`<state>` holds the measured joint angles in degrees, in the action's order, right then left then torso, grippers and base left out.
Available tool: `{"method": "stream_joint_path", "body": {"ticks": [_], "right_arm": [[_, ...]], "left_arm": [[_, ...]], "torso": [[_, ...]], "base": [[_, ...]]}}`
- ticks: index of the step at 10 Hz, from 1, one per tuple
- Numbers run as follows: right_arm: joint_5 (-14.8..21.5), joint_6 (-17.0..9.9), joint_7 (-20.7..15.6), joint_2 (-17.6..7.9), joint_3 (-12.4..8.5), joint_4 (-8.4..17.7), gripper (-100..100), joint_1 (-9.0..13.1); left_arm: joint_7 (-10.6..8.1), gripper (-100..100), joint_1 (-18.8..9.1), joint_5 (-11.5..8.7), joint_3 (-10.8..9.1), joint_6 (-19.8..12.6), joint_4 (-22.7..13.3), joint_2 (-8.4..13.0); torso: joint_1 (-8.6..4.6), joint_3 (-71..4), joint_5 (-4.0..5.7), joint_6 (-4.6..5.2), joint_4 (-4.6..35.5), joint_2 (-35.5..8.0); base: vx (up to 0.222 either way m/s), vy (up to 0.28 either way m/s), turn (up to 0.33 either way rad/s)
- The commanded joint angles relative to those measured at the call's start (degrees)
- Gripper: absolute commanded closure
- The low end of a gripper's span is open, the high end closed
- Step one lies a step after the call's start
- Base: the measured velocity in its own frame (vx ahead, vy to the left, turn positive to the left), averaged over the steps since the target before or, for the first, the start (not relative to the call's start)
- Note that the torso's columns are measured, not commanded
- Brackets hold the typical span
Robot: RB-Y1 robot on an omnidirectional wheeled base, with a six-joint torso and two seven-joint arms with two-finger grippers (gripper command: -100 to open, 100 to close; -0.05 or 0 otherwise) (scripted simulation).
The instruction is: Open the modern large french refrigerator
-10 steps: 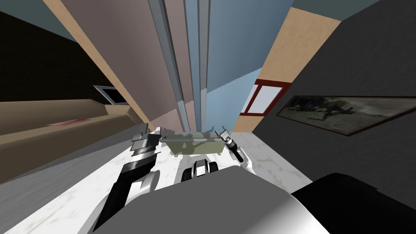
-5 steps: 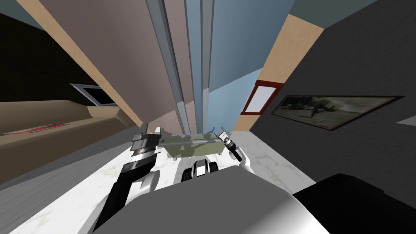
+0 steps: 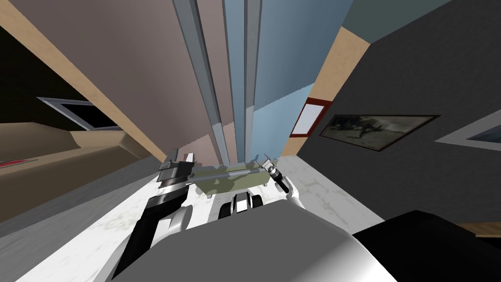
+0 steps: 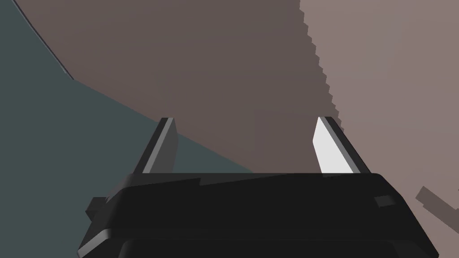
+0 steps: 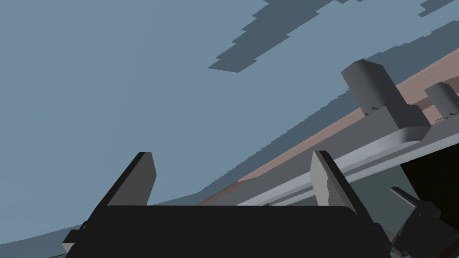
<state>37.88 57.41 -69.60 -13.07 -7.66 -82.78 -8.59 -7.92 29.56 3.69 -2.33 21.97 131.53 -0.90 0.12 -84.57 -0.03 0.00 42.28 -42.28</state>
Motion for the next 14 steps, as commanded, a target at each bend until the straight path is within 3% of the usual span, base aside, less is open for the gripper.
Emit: {"method": "stream_joint_path", "body": {"ticks": [1,2,3,4,5,8,11,14], "right_arm": [[2.1,0.9,-4.2,0.2,-0.3,2.8,-100,1.4],[3.4,1.6,-5.9,0.5,-0.5,4.8,-100,2.4],[3.4,1.6,-6.8,0.5,-0.5,4.8,-100,2.4],[4.6,2.2,-8.6,0.8,-0.6,6.7,-100,3.4],[4.6,2.2,-9.0,0.8,-0.6,6.7,-100,3.4],[6.9,3.3,-13.1,1.9,-0.9,10.2,-100,5.2],[9.6,4.6,-18.0,4.6,-1.1,14.4,-100,7.5],[11.6,5.5,-21.3,9.0,-1.2,17.3,-100,9.2]], "left_arm": [[0.00,0,0.0,0.0,0.00,0.0,0.0,0.0],[0.00,0,0.0,0.0,0.00,0.0,0.0,0.0],[0.00,0,0.0,0.0,0.00,0.0,0.0,0.0],[0.00,0,0.0,0.0,0.00,0.0,0.0,0.0],[0.00,0,0.0,0.0,0.00,0.0,0.0,0.0],[0.00,0,0.0,0.0,0.00,0.0,0.0,0.0],[0.00,0,0.0,0.0,0.00,0.0,0.0,0.0],[0.00,0,0.0,0.0,0.00,0.0,0.0,0.0]], "torso": [[-0.14,0.0,0.02,-0.02,0.0,0.0],[-0.23,0.0,0.06,0.01,0.0,0.0],[-0.12,0.0,0.04,0.02,0.0,0.0],[-0.14,0.0,0.03,-0.02,0.0,-0.1],[-0.17,0.0,0.05,0.01,0.0,0.0],[-0.12,0.0,0.03,-0.01,0.0,0.0],[-0.05,0.0,0.01,-0.01,0.0,0.0],[-0.19,0.0,0.05,0.00,0.0,0.0]], "base": [[0.038,0.054,-0.114],[0.033,0.082,-0.210],[0.018,0.065,-0.065],[0.020,0.048,-0.095],[0.014,0.036,-0.066],[0.007,0.040,-0.088],[0.009,0.062,-0.142],[-0.004,0.034,-0.097]]}}
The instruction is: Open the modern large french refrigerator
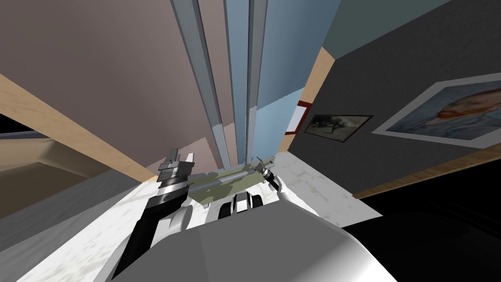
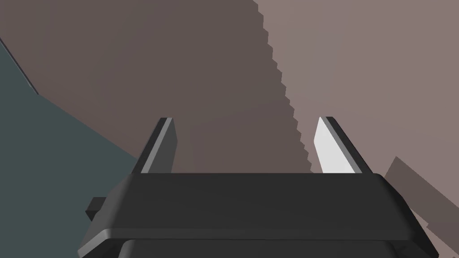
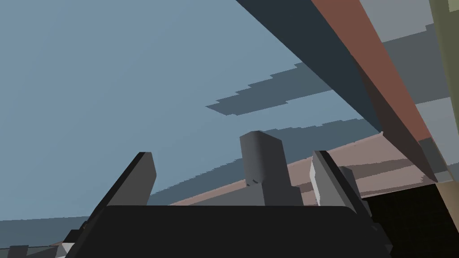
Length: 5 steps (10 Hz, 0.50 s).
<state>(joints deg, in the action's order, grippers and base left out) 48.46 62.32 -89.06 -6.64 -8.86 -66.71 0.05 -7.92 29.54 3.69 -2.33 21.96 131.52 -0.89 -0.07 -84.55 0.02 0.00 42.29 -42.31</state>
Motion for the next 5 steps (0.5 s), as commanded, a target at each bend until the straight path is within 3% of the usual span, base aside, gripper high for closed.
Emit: {"method": "stream_joint_path", "body": {"ticks": [1,3,5], "right_arm": [[1.4,0.8,-2.6,4.4,-0.1,1.9,-100,0.9],[2.0,1.0,-3.5,7.8,-0.1,2.7,-100,1.4],[2.1,1.1,-3.7,9.3,-0.1,2.8,-100,1.5]], "left_arm": [[0.00,0,0.0,0.0,0.00,0.0,0.0,0.0],[0.00,0,0.0,0.0,0.00,0.0,0.0,0.0],[0.00,0,0.0,0.0,0.00,0.0,0.0,0.0]], "torso": [[0.01,0.0,0.00,0.00,0.0,0.0],[0.06,0.0,-0.02,0.00,0.0,0.0],[0.04,0.0,-0.01,0.00,0.0,0.1]], "base": [[-0.012,0.021,-0.066],[-0.006,0.017,-0.040],[0.000,0.004,-0.002]]}}
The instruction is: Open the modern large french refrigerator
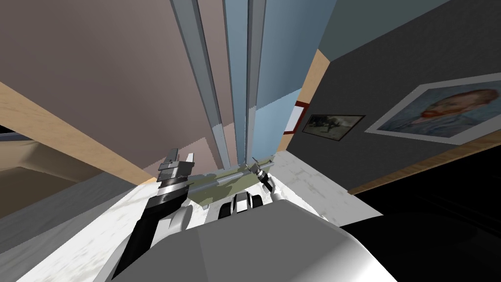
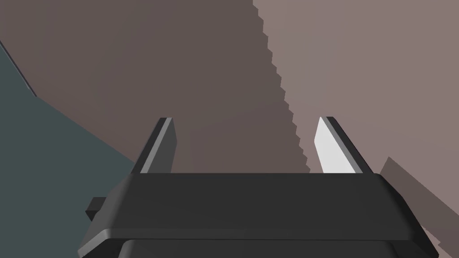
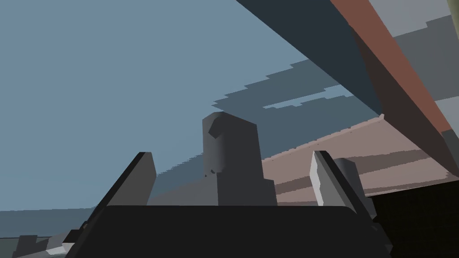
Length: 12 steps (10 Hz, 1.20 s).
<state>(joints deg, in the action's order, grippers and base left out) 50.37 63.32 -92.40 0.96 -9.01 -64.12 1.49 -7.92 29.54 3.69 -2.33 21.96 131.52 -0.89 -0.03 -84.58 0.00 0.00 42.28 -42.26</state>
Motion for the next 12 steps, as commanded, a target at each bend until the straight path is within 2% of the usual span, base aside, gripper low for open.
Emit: {"method": "stream_joint_path", "body": {"ticks": [1,3,4,5,6,7,9,12], "right_arm": [[0.1,0.1,-0.3,1.0,0.0,0.3,-100,0.1],[0.2,-2.7,1.7,0.4,0.3,-0.6,-100,2.5],[0.2,-2.0,1.4,0.5,0.3,-0.6,-100,1.9],[0.1,-0.5,0.1,1.0,0.1,0.1,100,0.6],[0.0,-1.4,0.8,0.8,0.0,-0.3,100,1.5],[0.4,0.0,2.1,0.0,1.5,-0.2,100,2.0],[0.9,1.1,3.7,-0.8,3.2,0.0,100,2.4],[1.7,2.8,6.1,-2.0,5.7,0.4,100,3.0]], "left_arm": [[0.00,0,0.0,0.0,0.00,0.0,0.0,0.0],[0.00,0,0.0,0.0,0.00,0.0,0.0,0.0],[0.00,0,0.0,0.0,0.01,0.0,0.0,0.0],[0.00,0,0.0,0.0,0.00,0.0,0.0,0.0],[0.00,0,0.0,0.0,-0.01,0.0,0.0,0.0],[0.00,0,0.0,0.0,-0.01,0.0,0.0,0.0],[0.00,0,0.0,0.0,-0.02,0.0,0.0,0.0],[0.00,0,0.0,0.0,-0.02,0.0,0.0,0.0]], "torso": [[0.00,0.0,0.00,0.00,0.0,0.0],[0.12,0.0,-0.03,-0.01,0.0,0.0],[0.19,0.0,-0.05,-0.01,0.0,0.0],[0.01,0.0,-0.01,0.01,0.0,0.0],[-0.15,0.1,0.10,-0.05,-0.2,-0.1],[0.04,0.0,0.09,-0.14,-0.3,0.1],[-0.37,0.3,0.14,-0.02,0.0,-0.5],[0.01,0.2,0.00,0.09,0.1,-0.3]], "base": [[0.000,0.000,0.000],[0.006,0.052,0.007],[0.005,0.033,0.000],[0.009,-0.030,-0.022],[0.012,-0.030,-0.025],[-0.046,-0.149,0.121],[-0.143,-0.265,0.166],[-0.156,-0.218,0.107]]}}
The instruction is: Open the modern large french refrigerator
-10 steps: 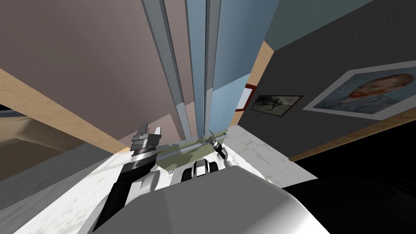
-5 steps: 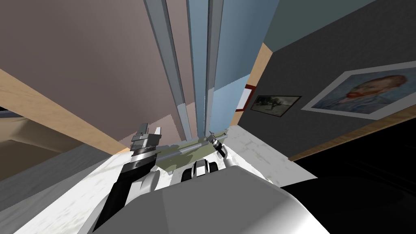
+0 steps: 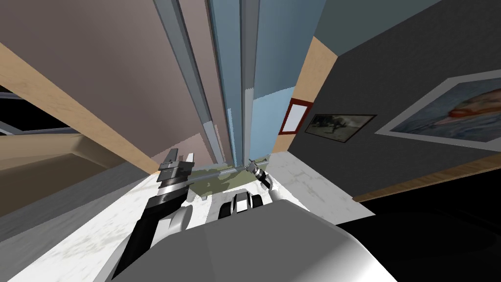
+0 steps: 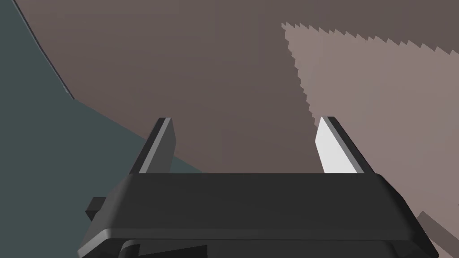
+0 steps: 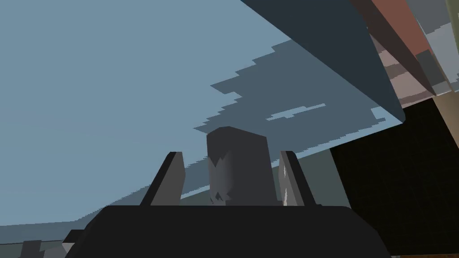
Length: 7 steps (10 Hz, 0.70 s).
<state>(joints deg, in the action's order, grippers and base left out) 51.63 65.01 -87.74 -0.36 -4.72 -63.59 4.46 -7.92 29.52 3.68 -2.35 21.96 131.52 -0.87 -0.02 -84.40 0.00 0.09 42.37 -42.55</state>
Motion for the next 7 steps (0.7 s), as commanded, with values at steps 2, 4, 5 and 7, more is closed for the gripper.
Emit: {"method": "stream_joint_path", "body": {"ticks": [2,4,5,7], "right_arm": [[1.2,2.8,3.8,-1.9,3.9,0.2,100,0.6],[1.5,4.0,4.4,-2.3,4.5,0.2,100,0.3],[1.5,4.0,4.4,-2.3,4.5,0.2,100,0.3],[2.0,5.8,5.6,-2.8,6.0,0.3,100,0.5]], "left_arm": [[0.00,0,0.0,0.0,0.00,0.0,0.0,0.0],[0.00,0,0.0,0.0,0.00,0.0,0.0,0.0],[0.00,0,0.0,0.0,0.00,0.0,0.0,0.0],[0.00,0,0.0,0.0,0.00,0.0,0.0,0.0]], "torso": [[0.15,-0.1,-0.01,-0.14,0.0,0.2],[0.46,-0.3,-0.11,-0.11,0.1,0.4],[0.19,-0.3,-0.06,-0.23,0.0,0.4],[0.00,-0.1,0.00,-0.06,0.0,0.2]], "base": [[-0.120,-0.238,0.119],[-0.057,-0.161,0.082],[-0.064,-0.237,0.130],[-0.052,-0.187,0.102]]}}
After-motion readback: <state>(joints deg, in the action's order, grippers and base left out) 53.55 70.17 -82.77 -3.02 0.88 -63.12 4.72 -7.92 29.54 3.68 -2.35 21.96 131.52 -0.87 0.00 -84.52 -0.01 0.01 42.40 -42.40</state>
